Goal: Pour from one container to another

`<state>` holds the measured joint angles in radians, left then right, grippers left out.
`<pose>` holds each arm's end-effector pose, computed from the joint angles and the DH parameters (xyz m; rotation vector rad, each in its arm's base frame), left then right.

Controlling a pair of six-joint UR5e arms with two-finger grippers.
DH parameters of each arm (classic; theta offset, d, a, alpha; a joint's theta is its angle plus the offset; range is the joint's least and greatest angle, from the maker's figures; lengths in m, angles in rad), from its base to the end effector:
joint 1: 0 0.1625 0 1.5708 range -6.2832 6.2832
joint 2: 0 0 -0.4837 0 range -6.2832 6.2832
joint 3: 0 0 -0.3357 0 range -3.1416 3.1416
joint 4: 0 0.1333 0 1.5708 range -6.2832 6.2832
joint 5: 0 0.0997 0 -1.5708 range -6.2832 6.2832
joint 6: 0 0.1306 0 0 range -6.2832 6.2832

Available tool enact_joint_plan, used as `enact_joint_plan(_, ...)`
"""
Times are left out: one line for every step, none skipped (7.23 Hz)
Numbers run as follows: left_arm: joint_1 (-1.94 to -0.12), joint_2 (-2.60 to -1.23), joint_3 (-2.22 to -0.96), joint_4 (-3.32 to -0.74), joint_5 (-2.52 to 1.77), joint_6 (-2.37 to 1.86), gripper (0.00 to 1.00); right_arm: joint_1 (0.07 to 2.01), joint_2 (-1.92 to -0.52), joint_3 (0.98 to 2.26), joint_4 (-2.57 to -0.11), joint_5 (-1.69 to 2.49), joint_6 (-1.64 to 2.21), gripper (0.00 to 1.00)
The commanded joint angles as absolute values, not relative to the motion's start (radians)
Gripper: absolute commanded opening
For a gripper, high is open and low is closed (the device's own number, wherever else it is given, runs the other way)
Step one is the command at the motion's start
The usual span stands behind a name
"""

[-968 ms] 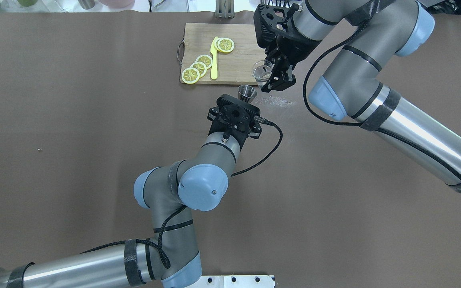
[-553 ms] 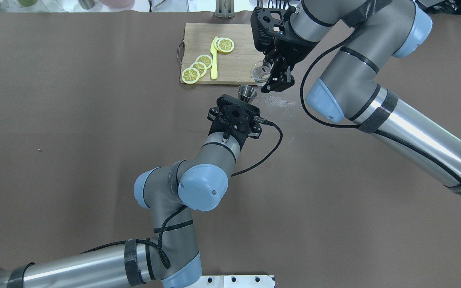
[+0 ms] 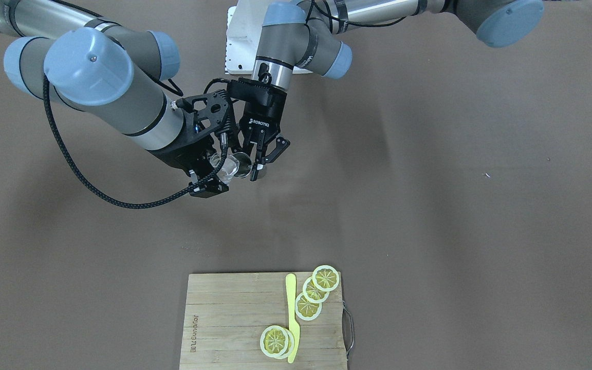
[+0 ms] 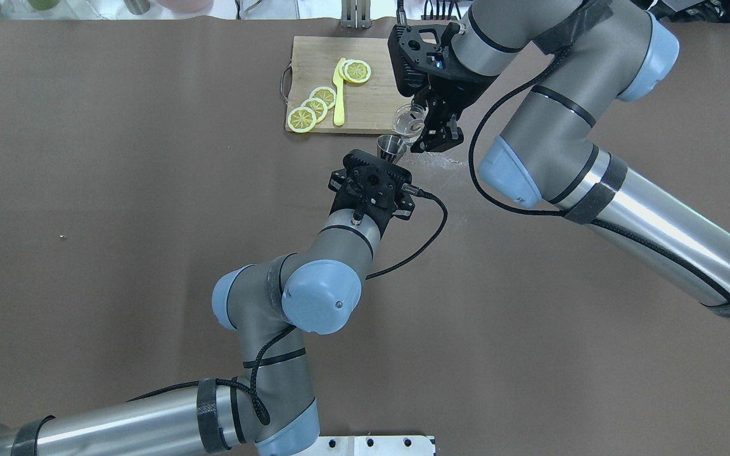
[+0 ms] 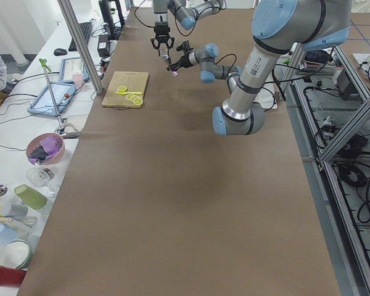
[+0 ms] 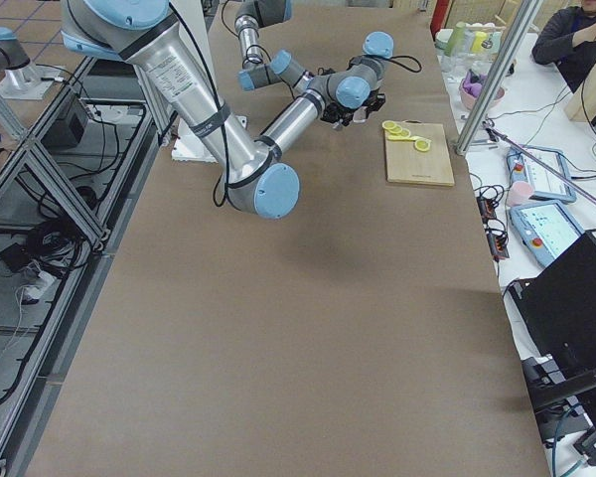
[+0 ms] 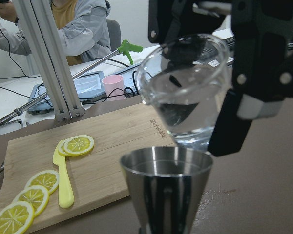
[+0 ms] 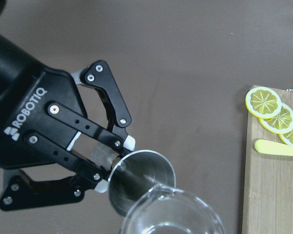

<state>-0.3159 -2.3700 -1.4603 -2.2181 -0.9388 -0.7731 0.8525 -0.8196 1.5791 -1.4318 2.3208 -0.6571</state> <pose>0.6300 -0.4273 0.2140 1.1239 0.8043 -0.0193 -0.4342 -0.5640 0.2664 0.9335 -0.8110 -1.5525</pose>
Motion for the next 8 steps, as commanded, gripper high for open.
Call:
enact_joint_plan(-0.316, -2.37, -1.46, -2.218, -0.939, -0.773, 0.0, 0.851, -0.839, 1.6, -1.437, 2.319, -0.701, 0.0)
enact_joint_plan(-0.316, -2.37, -1.46, -2.218, -0.939, -0.773, 0.0, 0.851, -0.839, 1.598, -1.439, 2.319, -0.71, 0.0)
enact_joint_plan(-0.316, -2.37, -1.46, -2.218, -0.939, -0.773, 0.0, 0.851, -0.841, 1.598, -1.457, 2.319, -0.736, 0.0)
enact_joint_plan(-0.316, -2.37, -1.46, -2.218, -0.939, -0.773, 0.0, 0.851, -0.841, 1.598, -1.466, 2.318, -0.744, 0.0)
enact_joint_plan(-0.316, -2.37, -1.46, -2.218, -0.939, -0.773, 0.0, 0.853, -0.839, 1.595, -1.48, 2.319, -0.764, 0.0)
enact_joint_plan(-0.314, -2.37, -1.46, -2.218, -0.939, -0.773, 0.0, 0.854, -0.838, 1.595, -1.502, 2.319, -0.781, 0.0)
enact_joint_plan(-0.314, -2.37, -1.46, -2.218, -0.939, -0.773, 0.0, 0.854, -0.835, 1.592, -1.505, 2.319, -0.782, 0.0)
enact_joint_plan(-0.316, -2.37, -1.46, -2.218, -0.939, -0.773, 0.0, 0.856, -0.83, 1.591, -1.515, 2.319, -0.79, 0.0)
